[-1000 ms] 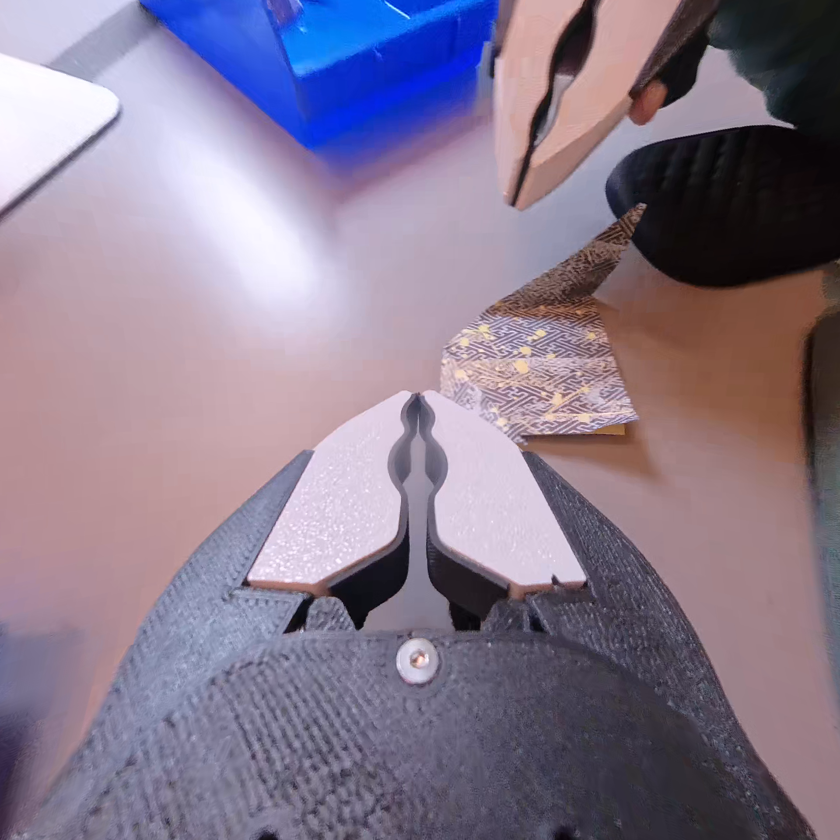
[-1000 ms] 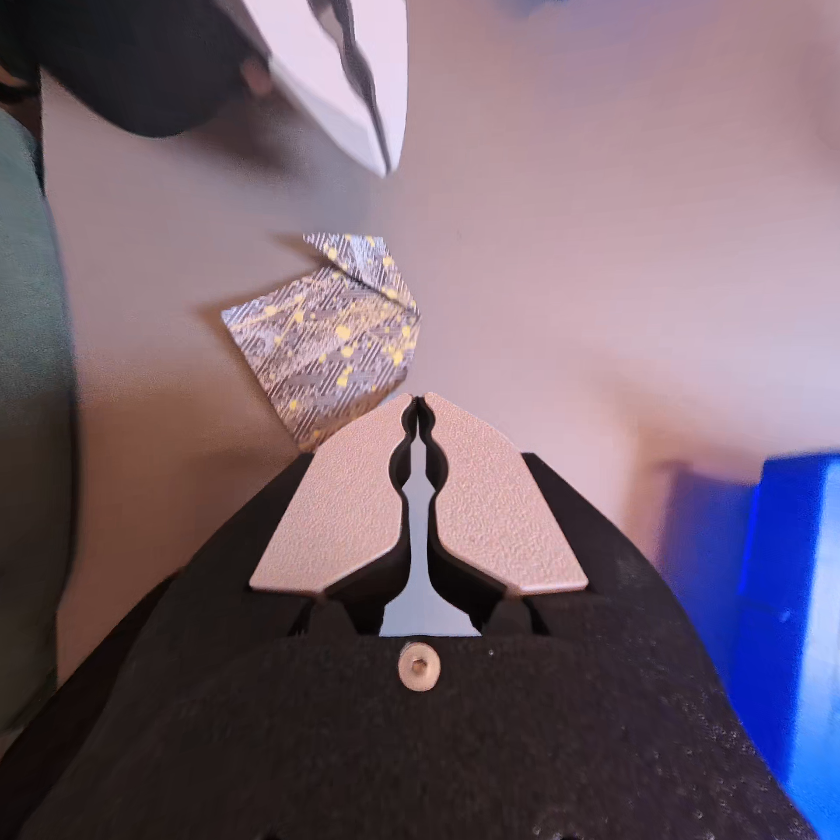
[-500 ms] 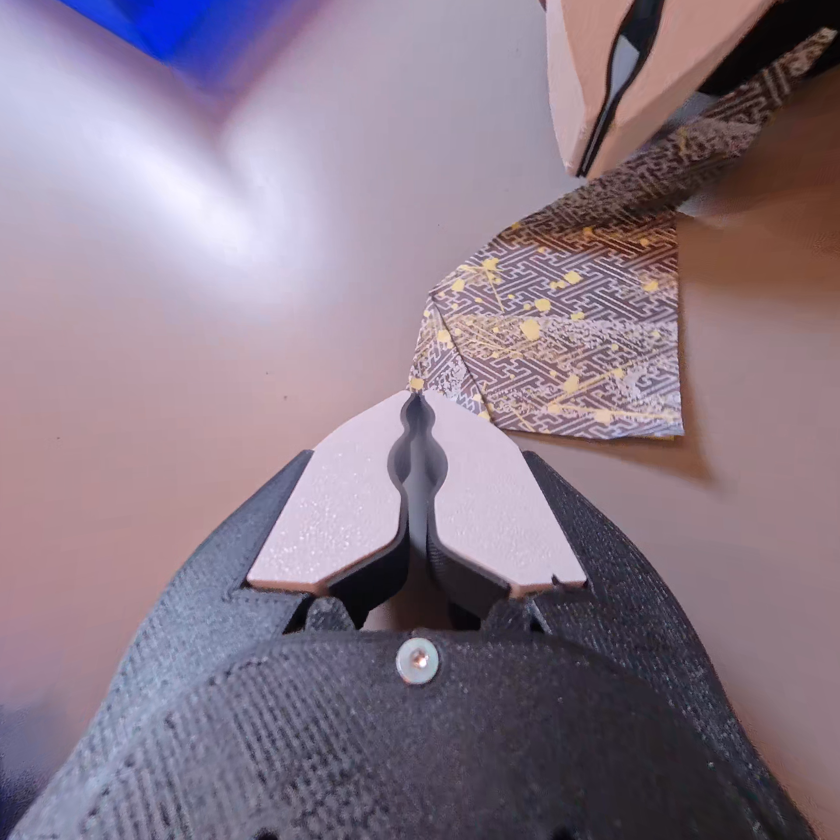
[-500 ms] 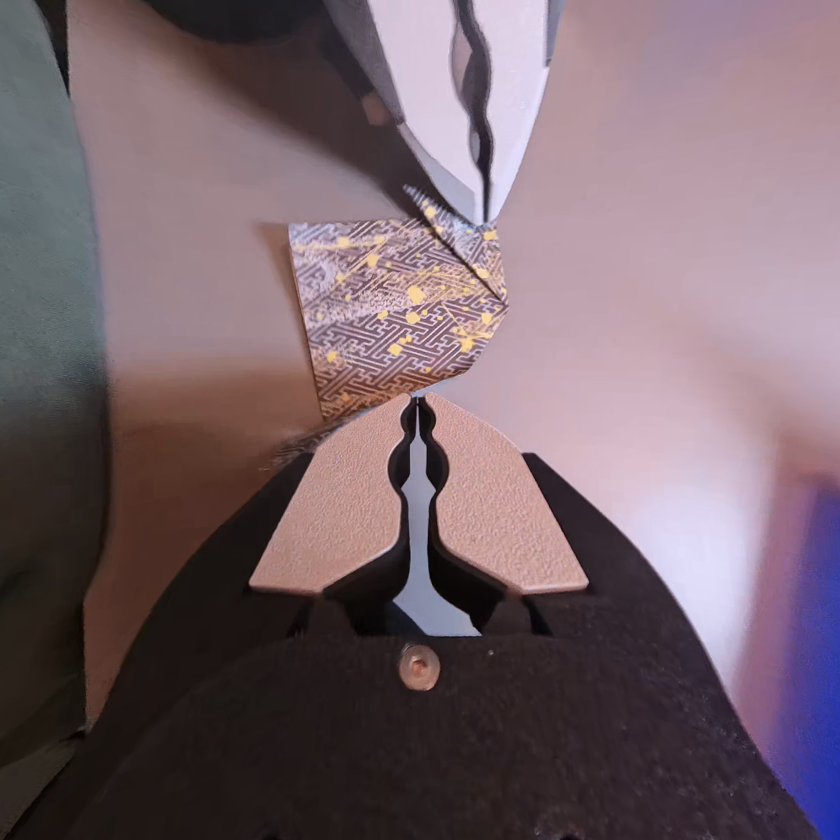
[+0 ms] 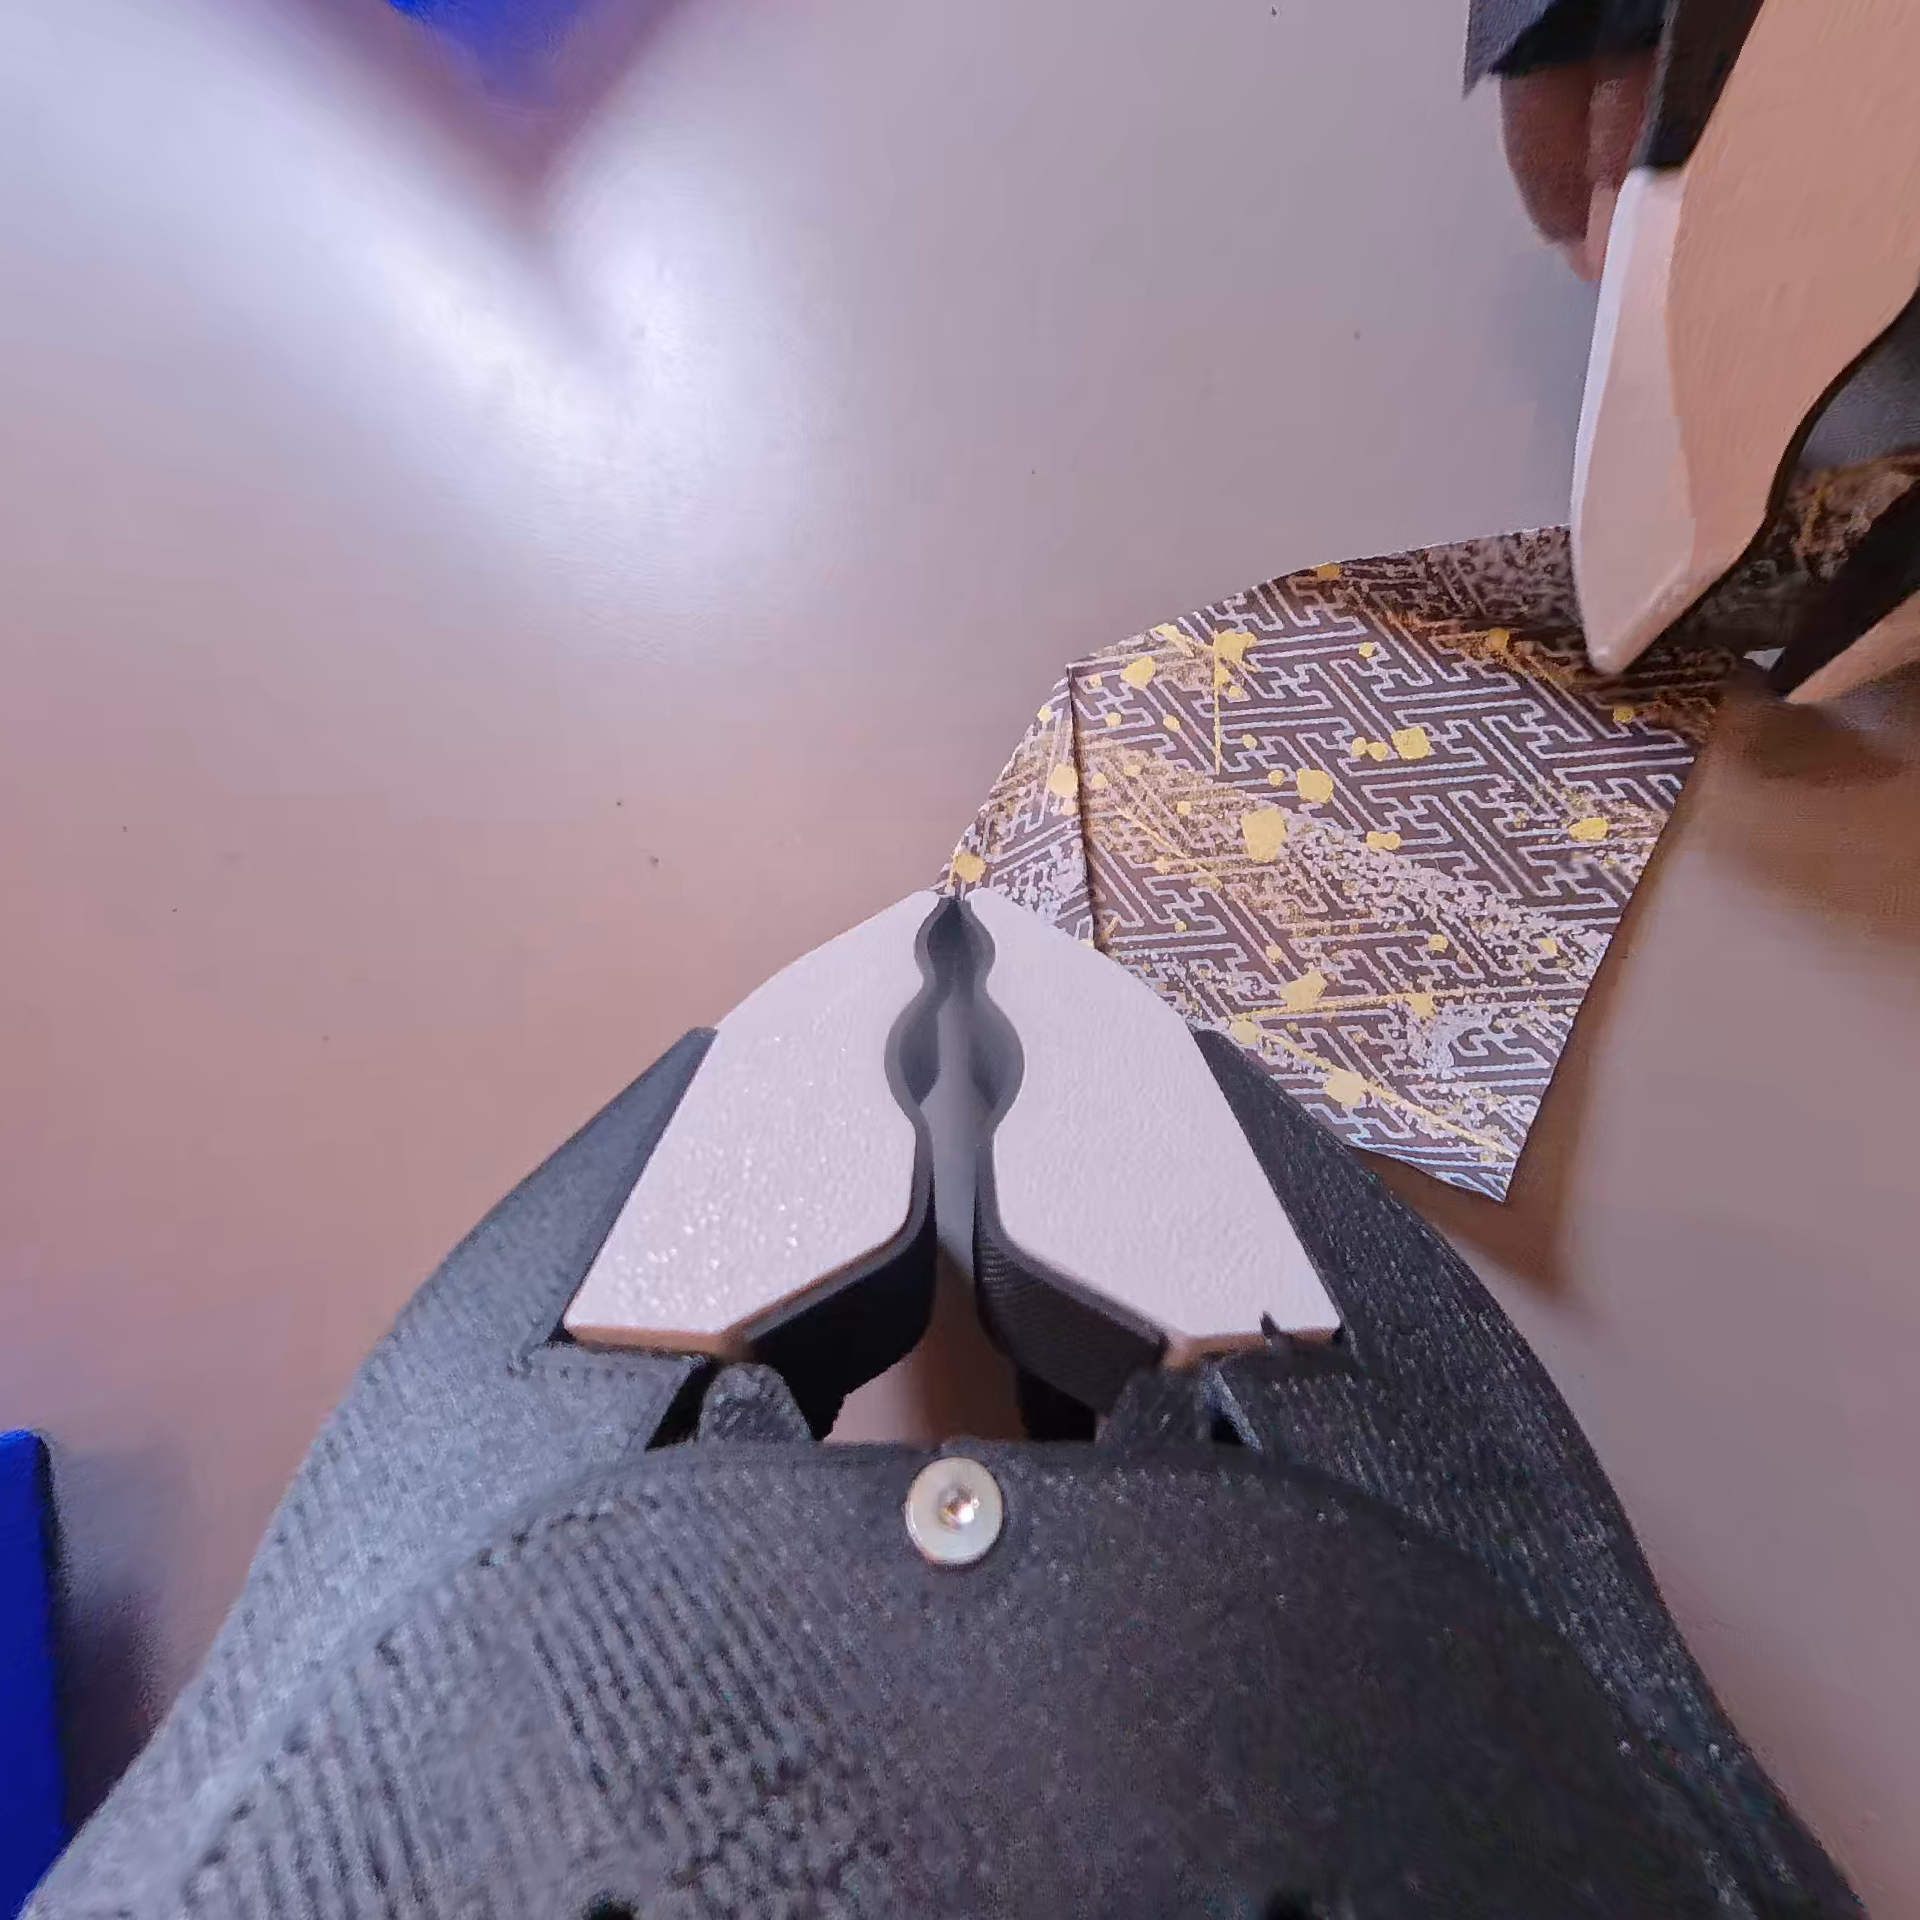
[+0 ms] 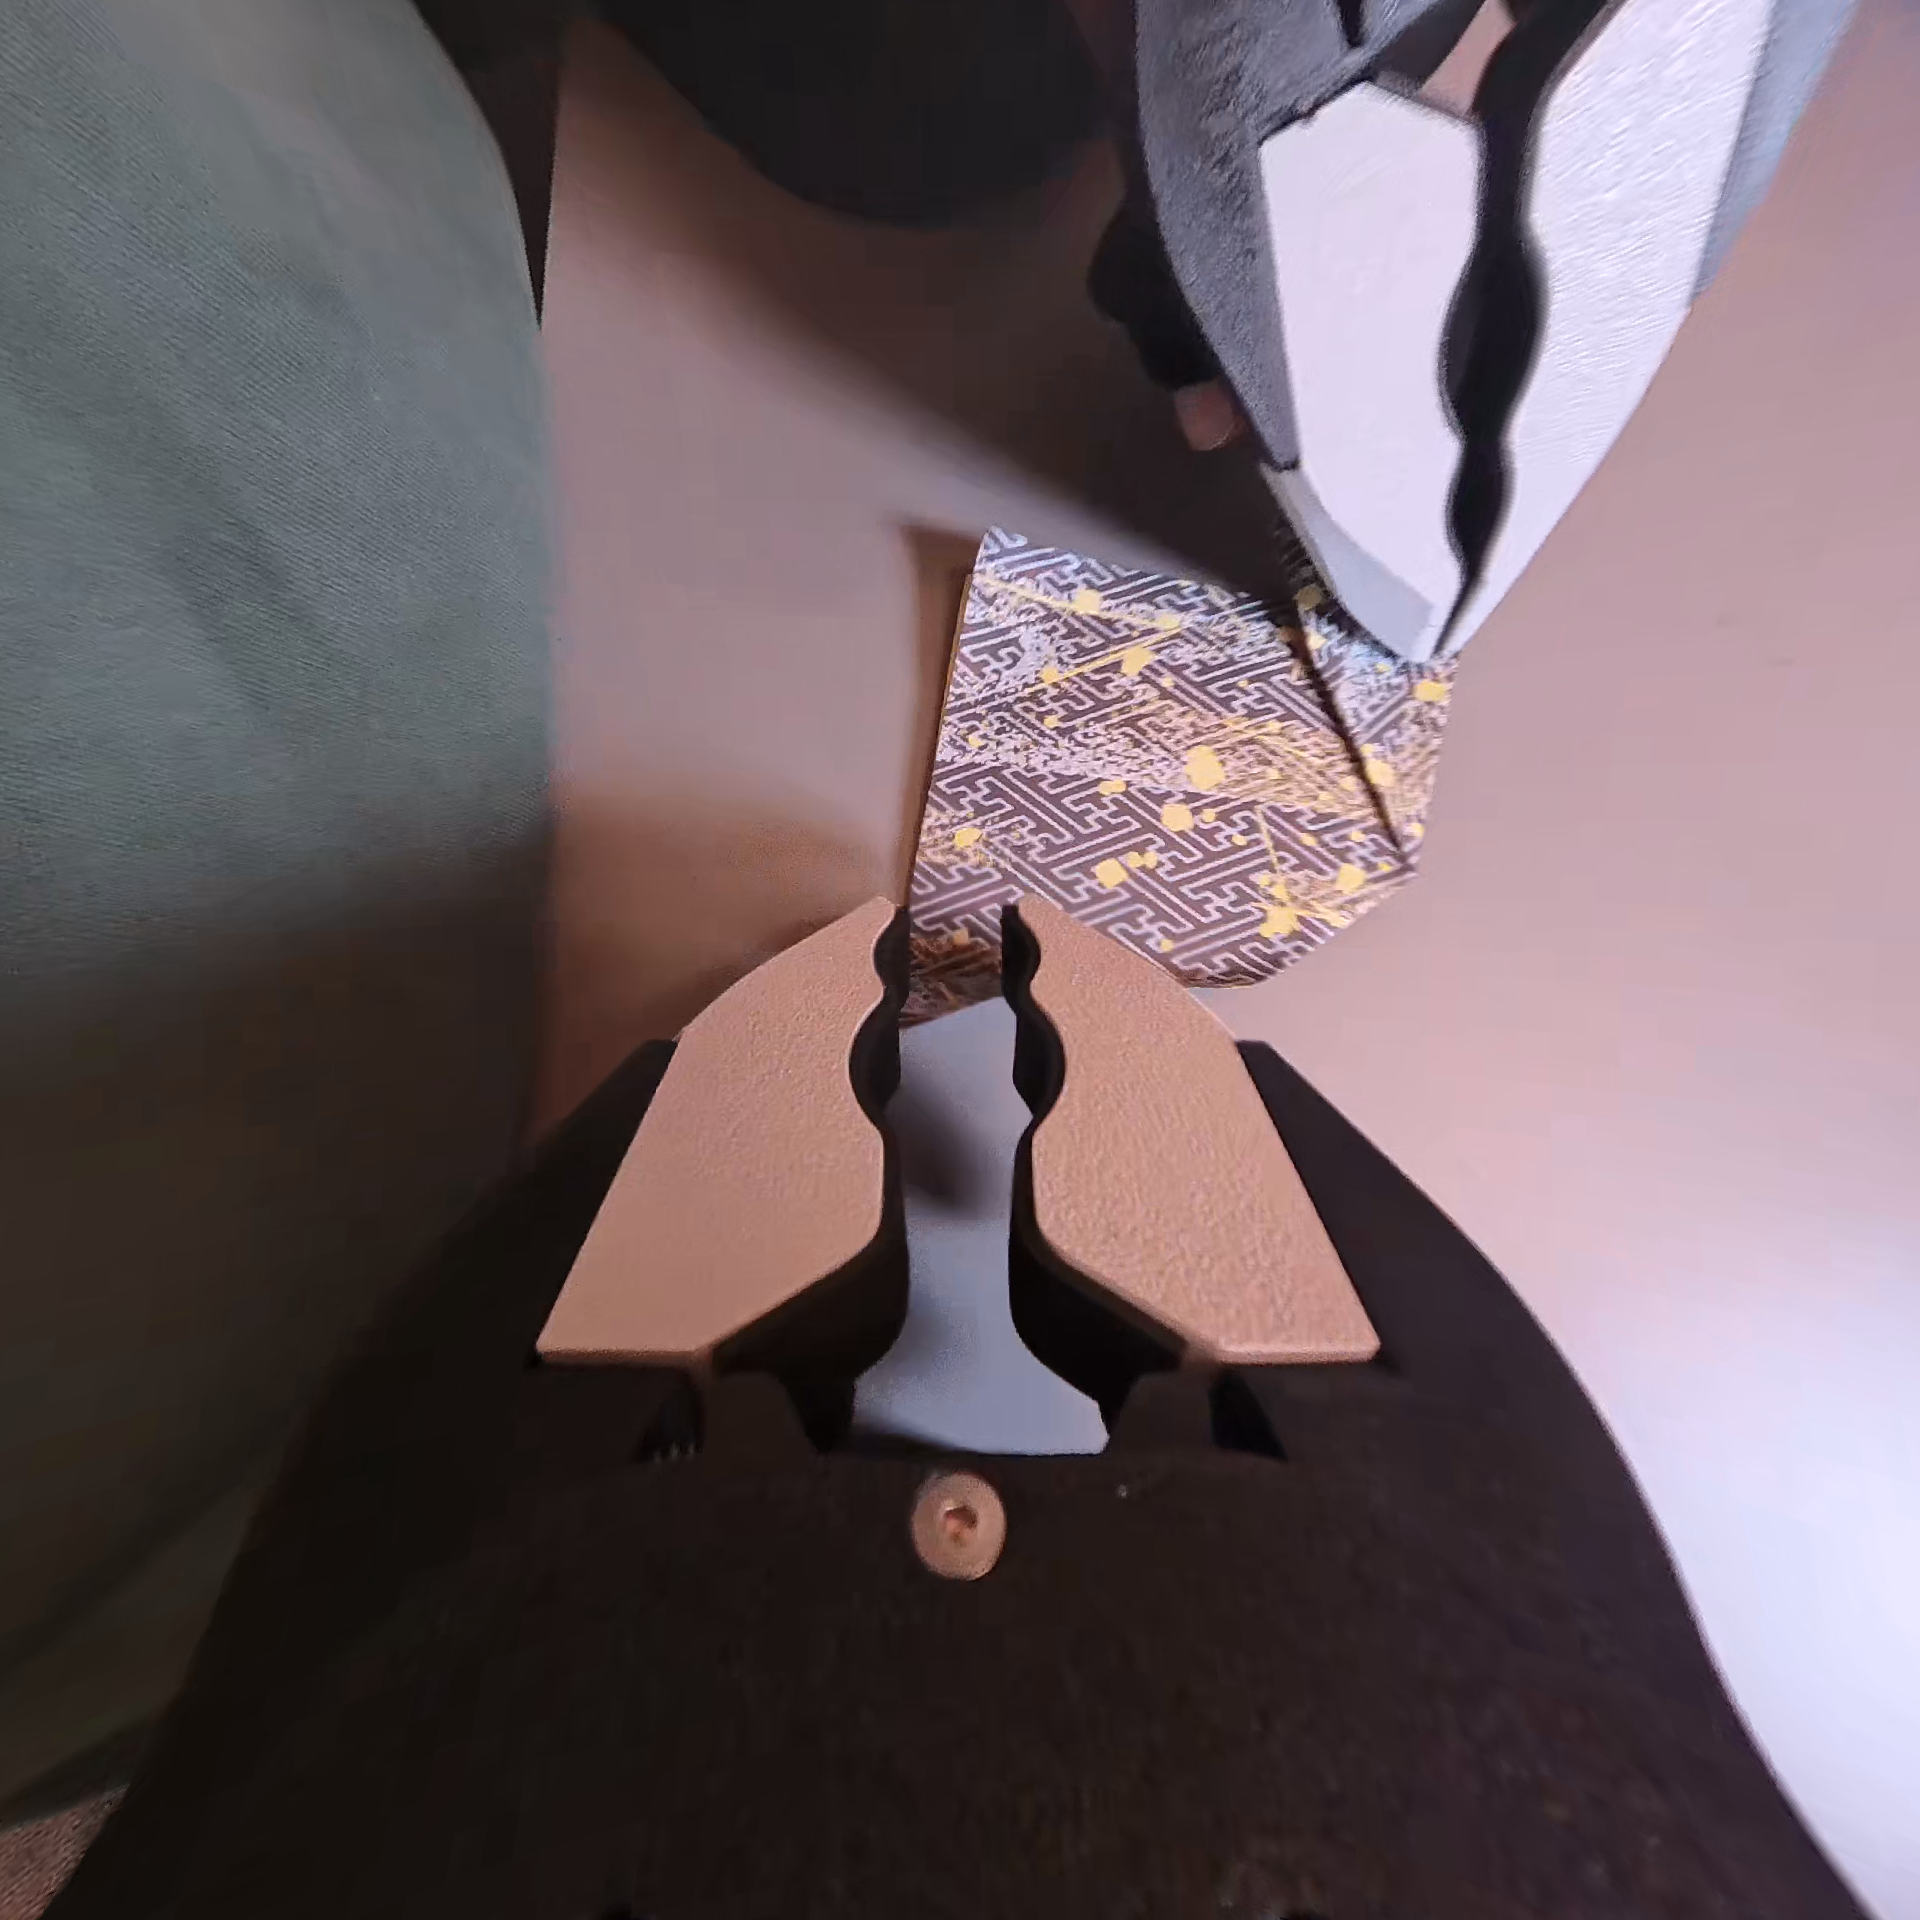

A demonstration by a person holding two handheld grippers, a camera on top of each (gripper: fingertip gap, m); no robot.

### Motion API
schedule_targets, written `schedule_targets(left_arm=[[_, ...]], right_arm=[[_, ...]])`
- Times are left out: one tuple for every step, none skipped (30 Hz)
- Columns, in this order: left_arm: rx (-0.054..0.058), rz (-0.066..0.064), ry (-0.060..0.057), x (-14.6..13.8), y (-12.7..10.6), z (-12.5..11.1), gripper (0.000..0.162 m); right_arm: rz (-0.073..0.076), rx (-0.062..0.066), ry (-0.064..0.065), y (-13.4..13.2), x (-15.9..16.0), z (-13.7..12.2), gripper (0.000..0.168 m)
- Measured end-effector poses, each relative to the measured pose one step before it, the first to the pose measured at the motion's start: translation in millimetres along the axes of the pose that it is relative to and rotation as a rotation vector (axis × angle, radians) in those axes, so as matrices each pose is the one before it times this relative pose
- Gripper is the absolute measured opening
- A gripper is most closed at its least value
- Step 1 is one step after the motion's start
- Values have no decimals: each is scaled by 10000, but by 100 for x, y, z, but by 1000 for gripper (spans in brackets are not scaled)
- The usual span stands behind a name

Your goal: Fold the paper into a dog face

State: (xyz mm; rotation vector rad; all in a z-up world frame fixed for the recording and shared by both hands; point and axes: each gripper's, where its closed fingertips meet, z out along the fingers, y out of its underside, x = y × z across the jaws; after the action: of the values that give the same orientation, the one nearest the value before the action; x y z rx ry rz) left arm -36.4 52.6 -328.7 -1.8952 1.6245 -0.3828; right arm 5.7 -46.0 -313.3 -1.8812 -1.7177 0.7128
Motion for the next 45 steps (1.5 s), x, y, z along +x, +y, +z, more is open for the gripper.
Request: schedule_targets(left_arm=[[13,-2,11,11,-1,-3,0],[3,-6,0,-23,27,-16,0],[-25,-3,-25,-71,64,-47,0],[-35,-23,-56,-142,111,-59,0],[-16,-59,-40,-181,114,-47,0],[4,-108,4,-156,99,-40,0],[16,-136,49,-120,70,-29,0],[32,-134,57,-92,22,8,0],[16,-124,25,-92,13,9,0],[0,-86,-34,-126,0,10,0],[-6,-91,-51,-109,1,18,0],[-5,-120,-26,-65,-3,22,0],[8,-135,-6,-45,-14,15,0],[24,-126,11,-35,-14,22,0],[38,-111,39,-22,-11,1,0],[48,-94,74,6,-5,4,0],[60,-77,93,-3,7,-11,0],[59,-49,137,40,16,-23,0],[62,39,286,263,15,-36,0],[95,89,428,506,-9,-27,0],[110,-7,320,379,-63,-25,0],[124,10,188,192,-112,-27,0],[78,84,175,197,-58,15,0],[32,93,76,88,-10,24,0],[-12,133,-1,-4,28,25,0],[-25,198,-20,-3,54,36,0],[-34,185,-65,-63,60,15,0],[-8,135,-44,-43,21,-4,0],[13,122,-15,2,-20,-18,0],[-2,95,-26,-24,23,-10,0],[-14,54,-50,-83,40,9,0],[-1,19,-37,-73,8,-6,0],[-7,7,-12,-51,15,-8,0],[6,14,-19,-56,13,1,0],[18,15,0,-32,-11,16,0],[24,3,20,-9,-18,8,0],[27,-9,20,-19,-17,19,0],[19,-17,20,-12,-14,20,0],[14,-1,17,-6,-27,20,0],[10,-5,11,-4,-7,3,0],[10,0,6,-5,0,-5,0],[9,3,-4,1,-4,-2,0],[2,12,-11,-13,-3,1,0],[1,9,-12,-13,7,-7,0],[-3,-14,-18,-33,3,0,0]], right_arm=[[67,20,-67,-8,66,145,17],[159,251,-69,-288,216,-316,17],[282,438,-31,-535,424,-724,17],[317,443,-33,-464,526,-932,17],[191,270,-60,-103,487,-939,18],[17,5,-134,406,251,-723,24],[-98,-263,-242,864,-152,-366,35],[-179,-338,-197,891,-352,87,43],[-207,-264,-121,569,-494,465,49],[-168,-226,-72,232,-555,735,53],[-96,-243,130,-28,-269,827,53],[-38,-138,361,-354,131,730,50],[98,26,360,-596,263,527,41],[274,57,438,-566,603,348,26],[182,-74,560,-252,1002,159,15],[-125,-214,718,57,1383,5,7],[-317,-227,834,155,1645,-83,0],[-341,-274,630,243,1411,-58,0],[-405,-318,463,332,1171,-16,0],[-485,-319,510,438,1199,64,0],[-502,-314,223,518,720,169,0],[-369,-179,-185,362,57,228,0],[-115,-20,-332,163,-172,249,0],[33,116,-417,32,-218,204,0],[140,245,-407,-108,-101,30,0],[273,125,-411,54,-27,-4,0],[301,102,-386,89,21,-59,0],[223,174,-352,12,6,-117,0],[211,231,-291,-93,30,-232,1],[253,242,-357,-157,-118,-367,4],[276,307,-323,-322,-109,-540,8],[242,408,-147,-475,79,-707,12],[178,449,-68,-526,188,-819,15],[178,449,10,-525,334,-838,17],[225,452,75,-496,491,-782,18],[295,454,51,-495,554,-645,18],[383,442,-118,-472,417,-439,18],[485,406,-238,-430,323,-268,18],[547,347,-146,-361,530,-179,18],[503,324,-35,-340,719,-158,18],[390,269,77,-269,839,-199,16],[302,154,244,-126,1034,-239,13],[193,-2,344,114,1118,-218,10],[88,-124,338,367,1047,-170,7],[101,-255,250,640,820,-18,4]])
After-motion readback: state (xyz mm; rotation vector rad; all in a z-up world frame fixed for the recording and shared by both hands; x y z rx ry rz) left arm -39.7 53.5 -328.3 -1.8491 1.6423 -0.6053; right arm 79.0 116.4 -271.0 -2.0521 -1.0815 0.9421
